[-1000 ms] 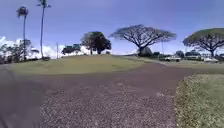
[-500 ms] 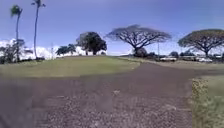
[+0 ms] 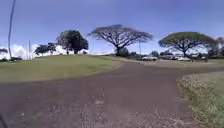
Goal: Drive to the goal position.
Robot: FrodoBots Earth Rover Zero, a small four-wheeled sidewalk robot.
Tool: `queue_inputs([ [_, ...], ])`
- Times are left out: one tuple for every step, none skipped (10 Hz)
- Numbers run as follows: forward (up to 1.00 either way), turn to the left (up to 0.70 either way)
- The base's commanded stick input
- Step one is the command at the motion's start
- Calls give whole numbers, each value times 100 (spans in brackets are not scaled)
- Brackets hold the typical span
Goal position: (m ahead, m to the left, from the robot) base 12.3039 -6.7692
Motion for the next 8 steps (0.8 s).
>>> queue_inputs([
  [100,-12],
  [100,-39],
  [100,-40],
  [100,-39],
  [100,-40],
  [100,-27],
  [100,-5],
  [100,0],
])
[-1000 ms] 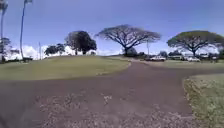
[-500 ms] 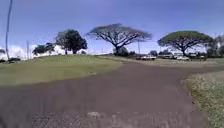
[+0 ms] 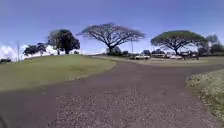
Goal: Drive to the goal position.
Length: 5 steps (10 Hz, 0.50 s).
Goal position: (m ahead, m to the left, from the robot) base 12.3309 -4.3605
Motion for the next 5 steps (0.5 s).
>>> queue_inputs([
  [100,0],
  [100,0],
  [100,0],
  [100,0],
  [100,0],
])
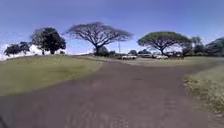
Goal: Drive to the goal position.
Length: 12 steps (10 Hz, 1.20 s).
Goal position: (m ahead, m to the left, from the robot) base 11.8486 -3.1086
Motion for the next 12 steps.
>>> queue_inputs([
  [100,0],
  [100,-2],
  [100,-7],
  [100,-15],
  [100,-21],
  [100,-21],
  [100,-11],
  [100,-4],
  [100,-3],
  [100,-3],
  [100,-2],
  [100,0],
])
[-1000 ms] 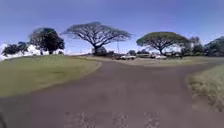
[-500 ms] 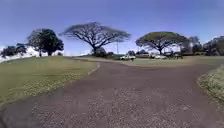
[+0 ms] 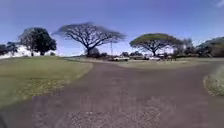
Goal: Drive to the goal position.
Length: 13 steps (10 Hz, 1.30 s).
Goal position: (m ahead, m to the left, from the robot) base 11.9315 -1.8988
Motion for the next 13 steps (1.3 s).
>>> queue_inputs([
  [100,0],
  [100,0],
  [100,0],
  [100,0],
  [100,0],
  [100,0],
  [100,0],
  [100,0],
  [100,0],
  [100,0],
  [100,0],
  [100,0],
  [100,0],
])
